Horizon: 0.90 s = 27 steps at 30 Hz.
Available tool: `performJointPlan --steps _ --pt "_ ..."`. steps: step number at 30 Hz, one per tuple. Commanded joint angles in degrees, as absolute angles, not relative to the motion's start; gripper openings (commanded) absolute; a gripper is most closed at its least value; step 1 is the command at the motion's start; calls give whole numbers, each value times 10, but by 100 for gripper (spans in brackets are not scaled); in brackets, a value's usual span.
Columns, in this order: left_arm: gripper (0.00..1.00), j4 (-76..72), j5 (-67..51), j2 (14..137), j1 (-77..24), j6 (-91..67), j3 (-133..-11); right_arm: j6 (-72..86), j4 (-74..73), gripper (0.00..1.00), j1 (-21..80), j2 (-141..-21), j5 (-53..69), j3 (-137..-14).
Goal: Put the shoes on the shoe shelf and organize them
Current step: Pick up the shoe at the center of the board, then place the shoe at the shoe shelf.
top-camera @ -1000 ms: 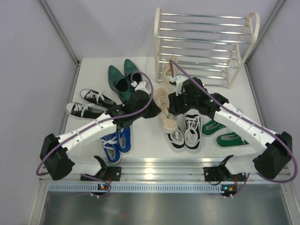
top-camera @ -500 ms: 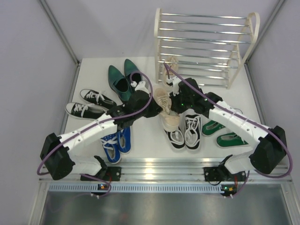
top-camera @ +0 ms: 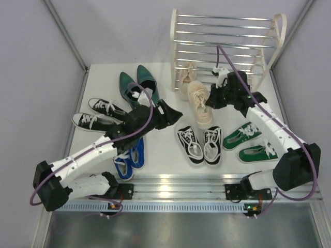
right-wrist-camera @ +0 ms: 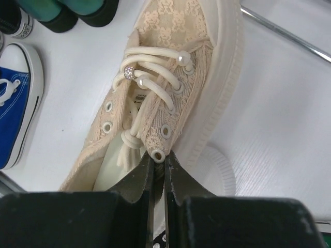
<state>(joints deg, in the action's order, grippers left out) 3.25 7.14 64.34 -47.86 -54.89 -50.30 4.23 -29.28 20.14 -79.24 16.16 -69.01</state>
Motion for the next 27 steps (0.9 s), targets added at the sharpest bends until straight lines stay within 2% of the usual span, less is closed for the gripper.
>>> performJointPlan --steps 1,11,16,20,27 --pt "73 21 99 607 -475 -548 -490 34 -214 0 183 -751 179 -693" --pt "75 89 166 479 -475 -547 -425 41 -198 0 142 -777 74 -708" --pt "81 112 209 423 -475 -552 -397 41 -190 0 141 -806 41 -711" --pt "85 119 225 403 -475 -551 -385 39 -162 0 139 -832 39 -708" --pt "86 121 224 403 -475 -550 -381 37 -106 0 138 -892 17 -733"
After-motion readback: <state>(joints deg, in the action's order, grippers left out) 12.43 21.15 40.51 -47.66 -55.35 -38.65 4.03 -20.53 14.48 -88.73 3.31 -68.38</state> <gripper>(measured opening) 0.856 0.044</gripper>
